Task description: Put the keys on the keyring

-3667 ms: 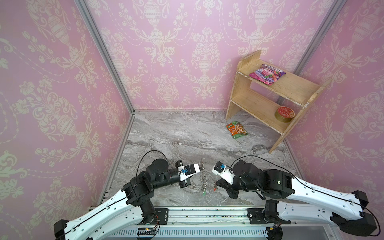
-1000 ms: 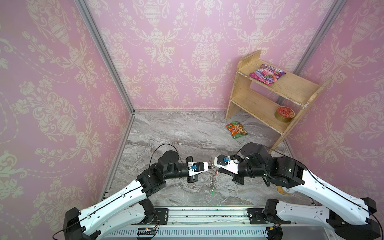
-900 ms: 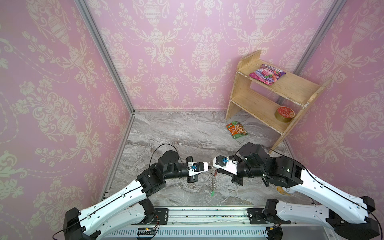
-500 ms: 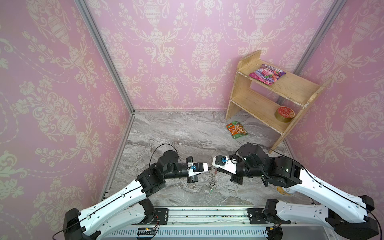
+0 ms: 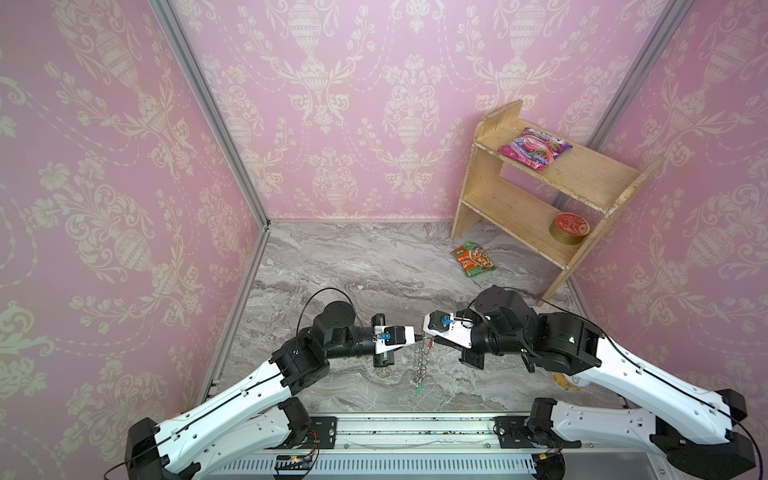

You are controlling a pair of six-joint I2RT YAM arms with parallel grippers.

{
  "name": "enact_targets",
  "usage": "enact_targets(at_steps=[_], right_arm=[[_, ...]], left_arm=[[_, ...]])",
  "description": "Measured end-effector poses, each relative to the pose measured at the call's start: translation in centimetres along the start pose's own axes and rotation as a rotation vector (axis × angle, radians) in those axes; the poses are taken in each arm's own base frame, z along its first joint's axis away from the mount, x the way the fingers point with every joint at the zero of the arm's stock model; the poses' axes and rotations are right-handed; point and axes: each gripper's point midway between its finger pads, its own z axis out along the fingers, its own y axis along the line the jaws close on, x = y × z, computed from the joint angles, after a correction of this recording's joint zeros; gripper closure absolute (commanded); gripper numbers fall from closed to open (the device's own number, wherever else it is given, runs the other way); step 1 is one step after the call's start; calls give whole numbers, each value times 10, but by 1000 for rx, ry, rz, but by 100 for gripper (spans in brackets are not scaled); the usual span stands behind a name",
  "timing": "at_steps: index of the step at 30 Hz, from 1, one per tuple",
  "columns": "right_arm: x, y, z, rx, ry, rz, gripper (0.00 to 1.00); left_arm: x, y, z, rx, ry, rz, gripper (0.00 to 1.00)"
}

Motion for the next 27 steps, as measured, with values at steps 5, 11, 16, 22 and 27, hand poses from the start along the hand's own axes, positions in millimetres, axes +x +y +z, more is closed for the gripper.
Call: enact_targets(at_steps=[5, 11, 16, 22, 27], right_arm=[[0, 1, 0, -5, -2, -2, 100], [-1, 2, 0, -8, -2, -5, 100], [-1, 3, 0, -12, -4, -8, 100], [-2, 4, 0, -18, -7, -9, 100], [-5, 4, 0, -17, -21, -10, 100]], left_arm=[[0, 0, 0, 0, 0, 0, 100], [0, 0, 0, 0, 0, 0, 100], [0, 0, 0, 0, 0, 0, 100], [0, 0, 0, 0, 0, 0, 100], [0, 0, 0, 0, 0, 0, 100]])
